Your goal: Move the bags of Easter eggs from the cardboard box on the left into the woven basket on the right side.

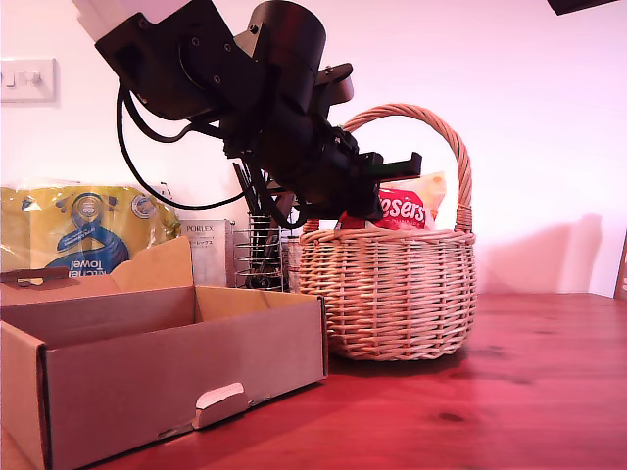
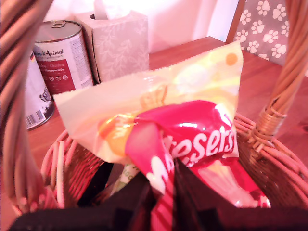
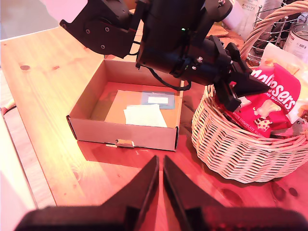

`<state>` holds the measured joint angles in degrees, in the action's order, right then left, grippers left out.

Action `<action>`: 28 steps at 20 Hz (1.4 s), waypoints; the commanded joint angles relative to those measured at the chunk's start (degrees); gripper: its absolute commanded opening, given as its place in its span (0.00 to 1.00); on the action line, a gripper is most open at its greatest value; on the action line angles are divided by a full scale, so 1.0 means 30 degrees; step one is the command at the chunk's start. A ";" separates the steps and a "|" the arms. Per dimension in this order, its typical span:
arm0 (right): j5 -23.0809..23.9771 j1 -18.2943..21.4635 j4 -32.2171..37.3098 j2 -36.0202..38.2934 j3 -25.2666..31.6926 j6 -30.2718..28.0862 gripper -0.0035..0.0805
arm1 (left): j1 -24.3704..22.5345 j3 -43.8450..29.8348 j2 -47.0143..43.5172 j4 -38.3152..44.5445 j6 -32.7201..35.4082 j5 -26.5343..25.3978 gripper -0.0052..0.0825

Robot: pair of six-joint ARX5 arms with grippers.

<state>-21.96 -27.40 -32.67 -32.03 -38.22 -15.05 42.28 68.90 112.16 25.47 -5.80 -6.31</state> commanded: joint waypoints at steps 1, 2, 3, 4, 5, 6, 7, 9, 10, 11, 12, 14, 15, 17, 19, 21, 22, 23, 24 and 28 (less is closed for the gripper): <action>-0.0073 0.0015 0.0029 0.0058 0.0262 0.0022 0.03 | 0.0168 0.0036 0.0474 -0.0058 0.0095 -0.0044 0.35; -0.0080 0.0015 0.0029 0.0058 0.0262 0.0022 0.03 | 0.0262 0.0182 0.0459 -0.0058 0.0102 -0.0007 0.41; -0.0080 0.0015 0.0029 0.0058 0.0262 0.0022 0.03 | 0.0379 0.0328 0.0357 -0.0066 0.0138 0.0051 0.43; -0.0080 0.0015 0.0029 0.0058 0.0262 0.0022 0.03 | 0.0525 0.0408 0.0255 -0.0087 0.0481 0.0087 0.43; -0.0080 0.0015 0.0029 0.0058 0.0262 0.0022 0.03 | 0.0656 0.0437 0.0058 -0.0226 0.0714 0.0087 0.43; -0.0080 0.0015 0.0029 0.0058 0.0262 0.0022 0.03 | 0.0838 0.0437 -0.0153 -0.0437 0.1253 0.0080 0.43; -0.0080 0.0015 0.0029 0.0058 0.0262 0.0022 0.03 | 0.1020 0.0437 -0.0379 -0.0794 0.1807 0.0080 0.43; -0.0080 0.0015 0.0036 0.0058 0.0262 0.0022 0.03 | 0.1260 0.0437 -0.0896 -0.1530 0.2135 -0.0175 0.43; -0.0080 0.0015 0.0036 0.0058 0.0262 0.0022 0.03 | 0.1348 0.0437 -0.1093 -0.1829 0.2106 -0.0262 0.43; -0.0080 0.0015 0.0036 0.0058 0.0262 0.0022 0.03 | 0.1362 0.0437 -0.1319 -0.2157 0.2106 -0.0510 0.43; -0.0080 0.0015 0.0029 0.0058 0.0262 0.0022 0.03 | 0.1362 0.0437 -0.1537 -0.2630 0.2106 -0.0925 0.43; -0.0080 0.0015 0.0022 0.0058 0.0262 0.0022 0.03 | 0.1355 0.0437 -0.1923 -0.3417 0.2106 -0.1610 0.43; -0.0080 0.0015 0.0022 0.0058 0.0262 0.0022 0.03 | 0.1348 0.0437 -0.2149 -0.3847 0.2120 -0.1734 0.43; -0.0080 0.0015 0.0015 0.0058 0.0262 0.0022 0.03 | 0.1326 0.0437 -0.2448 -0.4299 0.2127 -0.2040 0.43; -0.0080 0.0015 0.0000 0.0058 0.0262 0.0022 0.03 | 0.1319 0.0437 -0.2798 -0.4947 0.2098 -0.2062 0.43; -0.0073 0.0015 -0.0007 0.0058 0.0262 0.0007 0.03 | 0.1326 0.0430 -0.3118 -0.5639 0.2106 -0.2062 0.43; -0.0066 0.0015 -0.0007 0.0058 0.0262 -0.0007 0.03 | 0.1326 0.0430 -0.3315 -0.6076 0.2098 -0.2062 0.43; -0.0029 0.0022 -0.0007 0.0058 0.0262 -0.0029 0.03 | 0.1326 0.0430 -0.3504 -0.6528 0.2098 -0.2062 0.43; 0.0022 0.0036 -0.0015 0.0036 0.0262 -0.0044 0.03 | 0.1326 0.0423 -0.3774 -0.6994 0.2098 -0.2055 0.42; 0.1056 0.0073 0.0073 -0.0022 0.0262 0.0765 0.03 | 0.1326 -0.0036 -0.5355 -0.8058 0.2106 -0.1974 0.42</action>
<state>-19.27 -27.40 -32.97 -32.08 -38.22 -13.52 46.09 70.06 98.17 1.13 0.27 -12.21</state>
